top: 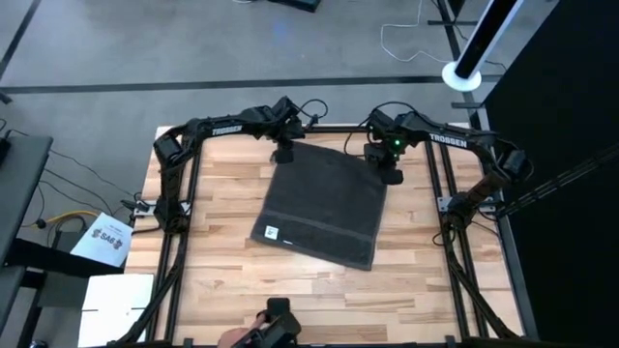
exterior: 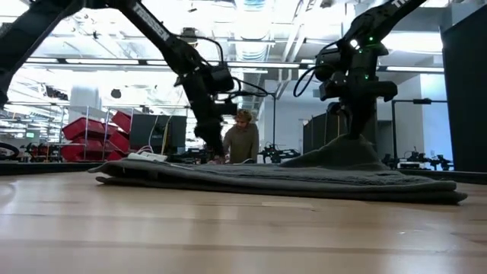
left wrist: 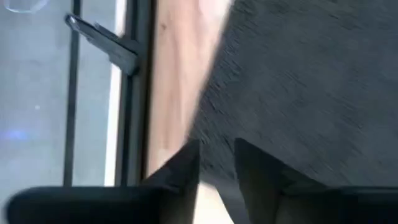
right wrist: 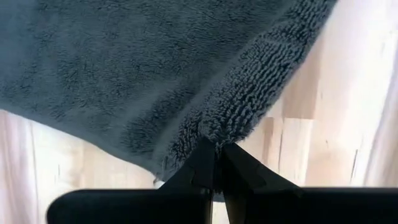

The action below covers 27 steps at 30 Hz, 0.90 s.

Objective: Roll towel
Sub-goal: Fold the black towel

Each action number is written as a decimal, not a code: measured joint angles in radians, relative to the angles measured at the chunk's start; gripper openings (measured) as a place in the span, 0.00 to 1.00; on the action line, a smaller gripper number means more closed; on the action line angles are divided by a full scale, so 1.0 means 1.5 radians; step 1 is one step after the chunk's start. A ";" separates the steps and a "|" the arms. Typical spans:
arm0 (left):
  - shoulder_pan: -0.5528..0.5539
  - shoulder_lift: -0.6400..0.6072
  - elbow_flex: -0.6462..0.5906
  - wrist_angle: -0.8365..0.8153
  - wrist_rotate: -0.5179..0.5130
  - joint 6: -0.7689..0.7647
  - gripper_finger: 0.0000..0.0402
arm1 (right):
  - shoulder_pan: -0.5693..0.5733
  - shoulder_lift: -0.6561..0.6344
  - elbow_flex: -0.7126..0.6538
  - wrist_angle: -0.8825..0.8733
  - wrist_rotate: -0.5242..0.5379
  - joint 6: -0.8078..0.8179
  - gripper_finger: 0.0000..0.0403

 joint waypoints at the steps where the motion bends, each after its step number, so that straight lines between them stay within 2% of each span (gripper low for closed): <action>1: 0.000 0.012 0.005 0.012 0.000 -0.002 0.32 | 0.008 0.000 0.000 -0.002 0.000 0.000 0.01; 3: 0.002 0.038 0.020 0.027 0.000 -0.001 0.41 | 0.027 0.000 0.000 -0.009 -0.001 0.001 0.01; 7: 0.015 0.099 0.069 -0.012 0.002 0.000 0.54 | 0.059 0.000 0.000 -0.012 -0.003 0.021 0.01; 10: 0.028 0.146 0.129 -0.081 0.014 0.000 0.58 | 0.070 0.000 0.000 -0.013 -0.003 0.035 0.01; 13: 0.038 0.187 0.186 -0.163 0.030 0.011 0.57 | 0.071 0.001 0.000 -0.014 -0.003 0.051 0.01; 15: 0.040 0.198 0.203 -0.188 0.044 0.030 0.52 | 0.067 0.001 0.000 -0.014 -0.003 0.066 0.01; 17: 0.041 0.195 0.208 -0.199 0.064 0.040 0.43 | 0.060 0.001 0.000 -0.013 -0.003 0.082 0.01; 21: 0.040 0.194 0.233 -0.252 0.071 0.053 0.10 | 0.044 0.001 0.000 -0.009 0.002 0.120 0.01; 22: 0.040 0.195 0.243 -0.270 0.068 0.045 0.05 | 0.040 0.001 0.000 -0.006 0.005 0.130 0.01; 27: 0.037 0.171 0.268 -0.335 0.024 0.019 0.01 | 0.027 -0.007 0.000 0.013 0.088 0.171 0.01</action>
